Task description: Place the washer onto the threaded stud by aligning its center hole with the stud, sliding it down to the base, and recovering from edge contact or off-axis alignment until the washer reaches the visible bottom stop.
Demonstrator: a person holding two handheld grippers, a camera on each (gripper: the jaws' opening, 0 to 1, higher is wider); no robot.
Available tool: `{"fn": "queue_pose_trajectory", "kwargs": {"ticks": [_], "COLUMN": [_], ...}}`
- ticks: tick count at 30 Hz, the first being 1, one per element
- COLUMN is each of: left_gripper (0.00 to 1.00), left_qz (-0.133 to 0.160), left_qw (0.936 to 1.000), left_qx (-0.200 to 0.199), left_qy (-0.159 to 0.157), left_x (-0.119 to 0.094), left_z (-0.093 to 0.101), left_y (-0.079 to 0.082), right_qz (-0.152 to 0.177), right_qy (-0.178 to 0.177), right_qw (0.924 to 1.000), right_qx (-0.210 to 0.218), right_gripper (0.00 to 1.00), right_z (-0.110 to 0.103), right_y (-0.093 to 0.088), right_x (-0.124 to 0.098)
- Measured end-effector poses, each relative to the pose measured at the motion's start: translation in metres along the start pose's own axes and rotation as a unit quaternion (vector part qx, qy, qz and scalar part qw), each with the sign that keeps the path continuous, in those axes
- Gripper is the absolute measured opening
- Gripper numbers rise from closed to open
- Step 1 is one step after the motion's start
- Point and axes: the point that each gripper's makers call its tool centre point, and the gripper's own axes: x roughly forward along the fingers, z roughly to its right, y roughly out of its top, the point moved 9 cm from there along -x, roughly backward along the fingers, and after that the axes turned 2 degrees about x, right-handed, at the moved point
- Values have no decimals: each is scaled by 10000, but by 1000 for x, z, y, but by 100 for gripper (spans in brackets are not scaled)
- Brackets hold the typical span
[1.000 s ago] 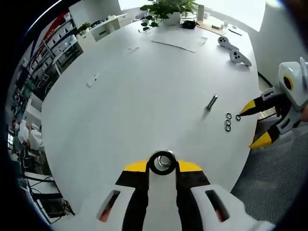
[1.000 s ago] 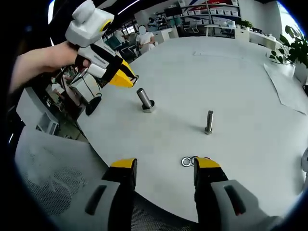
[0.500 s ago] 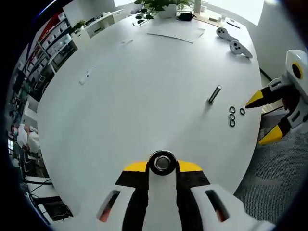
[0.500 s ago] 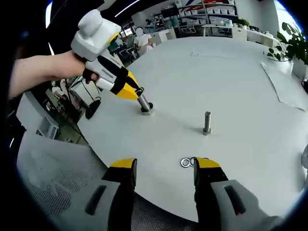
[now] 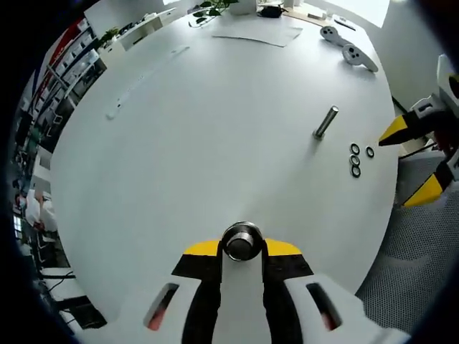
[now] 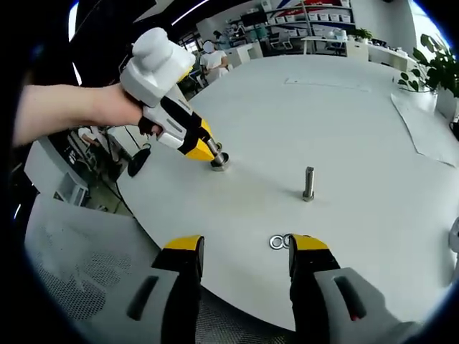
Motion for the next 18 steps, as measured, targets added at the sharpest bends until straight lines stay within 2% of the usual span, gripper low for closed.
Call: {"fn": "queue_pose_trajectory", "kwargs": {"ticks": [12, 14, 18], "left_gripper": [19, 20, 21], "left_qz": [-141, -38, 53], "left_qw": [9997, 9994, 9996], "left_qx": [-205, -330, -285], "left_qy": [-21, -54, -6], "left_x": [17, 17, 16], "left_z": [0, -4, -2], "left_y": [-5, -5, -7], "right_qz": [12, 32, 30], "right_qy": [-4, -11, -4], "right_qw": [10000, 10000, 10000], "right_qx": [18, 37, 28], "right_gripper": [50, 50, 50], "right_z": [2, 2, 2], "right_y": [1, 1, 1], "right_x": [-1, -1, -1]}}
